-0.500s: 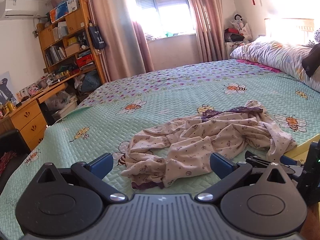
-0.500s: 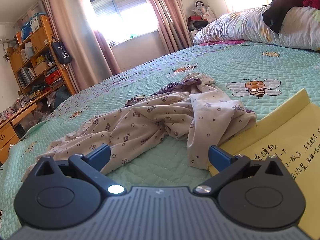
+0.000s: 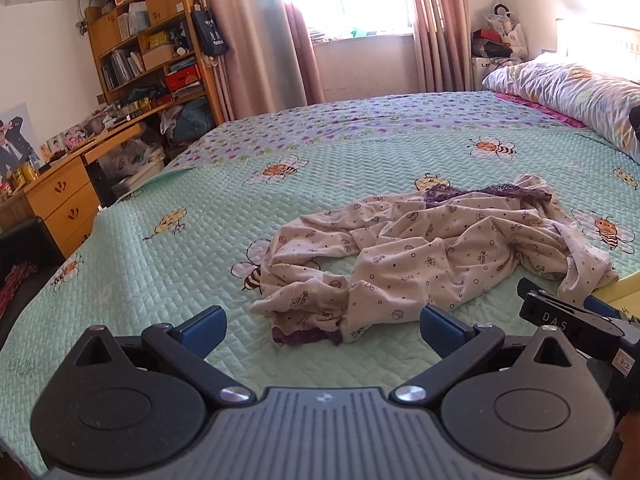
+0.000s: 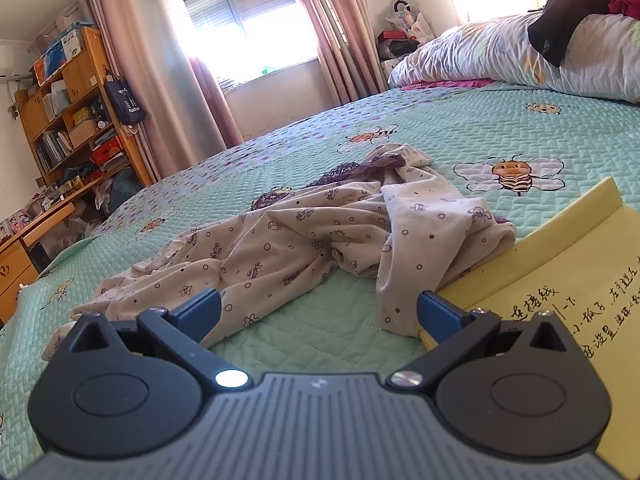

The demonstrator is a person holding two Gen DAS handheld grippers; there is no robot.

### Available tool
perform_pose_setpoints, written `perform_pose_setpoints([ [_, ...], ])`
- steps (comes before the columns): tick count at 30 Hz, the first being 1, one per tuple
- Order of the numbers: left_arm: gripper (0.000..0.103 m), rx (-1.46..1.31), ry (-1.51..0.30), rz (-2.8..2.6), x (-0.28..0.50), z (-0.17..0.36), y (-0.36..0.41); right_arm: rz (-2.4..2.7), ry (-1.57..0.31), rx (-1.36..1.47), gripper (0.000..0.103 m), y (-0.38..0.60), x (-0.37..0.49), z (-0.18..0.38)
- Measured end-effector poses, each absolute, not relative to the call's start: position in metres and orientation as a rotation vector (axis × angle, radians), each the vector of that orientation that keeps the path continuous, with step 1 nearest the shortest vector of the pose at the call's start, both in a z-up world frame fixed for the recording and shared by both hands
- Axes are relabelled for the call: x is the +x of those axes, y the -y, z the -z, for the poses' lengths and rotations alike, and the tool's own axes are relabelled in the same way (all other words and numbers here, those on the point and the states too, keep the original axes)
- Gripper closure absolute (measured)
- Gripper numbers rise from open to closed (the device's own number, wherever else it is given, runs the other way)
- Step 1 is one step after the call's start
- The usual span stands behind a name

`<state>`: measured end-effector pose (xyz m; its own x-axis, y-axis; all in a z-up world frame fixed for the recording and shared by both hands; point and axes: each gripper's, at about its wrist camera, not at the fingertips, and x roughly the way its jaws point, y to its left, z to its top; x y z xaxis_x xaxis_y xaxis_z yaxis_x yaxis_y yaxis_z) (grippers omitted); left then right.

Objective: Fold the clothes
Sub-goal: 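Move both grippers toward the crumpled cream pajama garment on the bed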

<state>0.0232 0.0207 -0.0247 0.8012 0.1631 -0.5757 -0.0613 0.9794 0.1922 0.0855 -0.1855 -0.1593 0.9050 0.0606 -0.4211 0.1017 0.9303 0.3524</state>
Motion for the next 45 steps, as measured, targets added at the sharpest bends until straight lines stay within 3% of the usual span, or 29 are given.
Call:
perform_pose_setpoints([
  [26, 0.002, -0.025, -0.909, -0.129, 0.057, 0.097, -0.087, -0.111, -0.467, 0.335, 0.000, 0.169, 0.080, 0.139],
  [34, 0.001, 0.047, -0.734, -0.166, 0.061, 0.033, -0.092, -0.004, -0.585, 0.071, 0.000, 0.141, 0.078, 0.085],
  [38, 0.002, 0.021, -0.740, -0.171, 0.071, 0.006, -0.100, -0.006, -0.484, 0.069, 0.000, 0.149, 0.062, 0.055],
  [45, 0.001, -0.024, -0.714, -0.152, 0.051, 0.007, -0.095, 0.018, -0.492, 0.166, 0.000, 0.158, 0.051, 0.082],
])
